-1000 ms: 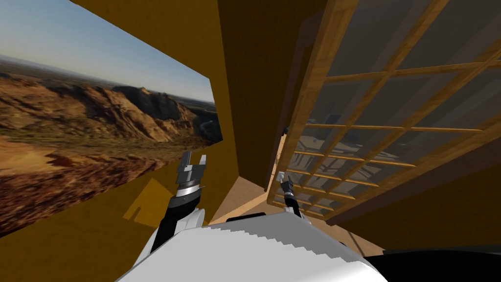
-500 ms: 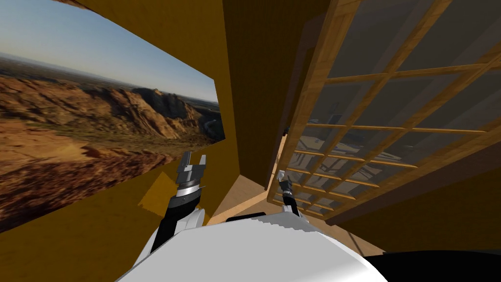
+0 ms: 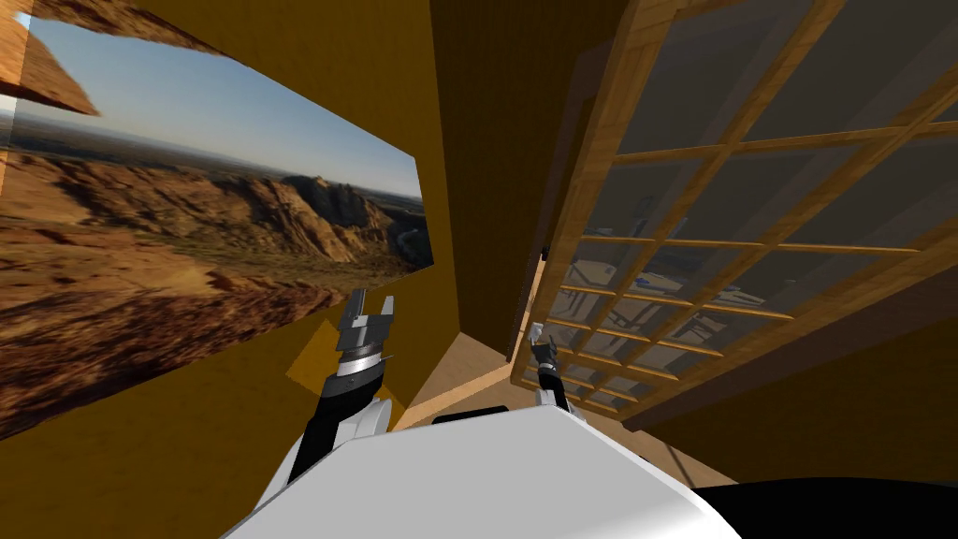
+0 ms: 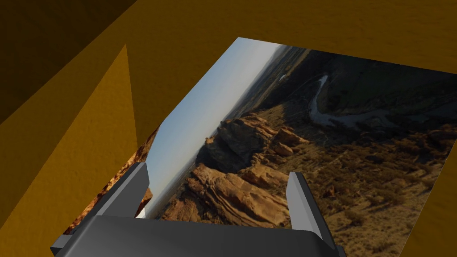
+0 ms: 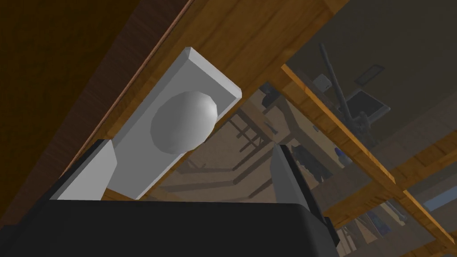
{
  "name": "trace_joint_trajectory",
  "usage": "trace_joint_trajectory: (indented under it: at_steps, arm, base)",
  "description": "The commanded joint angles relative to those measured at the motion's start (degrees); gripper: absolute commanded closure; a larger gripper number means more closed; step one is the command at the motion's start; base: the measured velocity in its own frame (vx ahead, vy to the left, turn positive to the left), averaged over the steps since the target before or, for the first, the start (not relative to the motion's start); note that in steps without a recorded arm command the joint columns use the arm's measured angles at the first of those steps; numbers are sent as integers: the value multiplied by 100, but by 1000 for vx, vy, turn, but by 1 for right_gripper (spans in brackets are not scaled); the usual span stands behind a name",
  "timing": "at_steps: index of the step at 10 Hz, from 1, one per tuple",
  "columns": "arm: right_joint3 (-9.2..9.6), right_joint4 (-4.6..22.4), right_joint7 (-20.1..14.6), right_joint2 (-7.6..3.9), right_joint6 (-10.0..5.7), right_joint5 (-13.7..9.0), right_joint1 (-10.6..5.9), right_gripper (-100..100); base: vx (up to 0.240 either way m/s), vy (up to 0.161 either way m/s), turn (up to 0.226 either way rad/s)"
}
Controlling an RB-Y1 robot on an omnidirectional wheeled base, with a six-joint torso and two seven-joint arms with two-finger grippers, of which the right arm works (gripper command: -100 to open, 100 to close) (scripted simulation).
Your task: Pull the door open
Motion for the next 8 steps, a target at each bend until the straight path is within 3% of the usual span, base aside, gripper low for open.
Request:
trace_joint_trajectory:
  at_steps: [1,8]
  arm:
    - [28,-27,-286,33,27,-90,-18,-100]
    - [122,-38,-1235,152,81,-400,-124,-100]
  base:
    - [-53,-7,51]
    - [-55,-11,44]
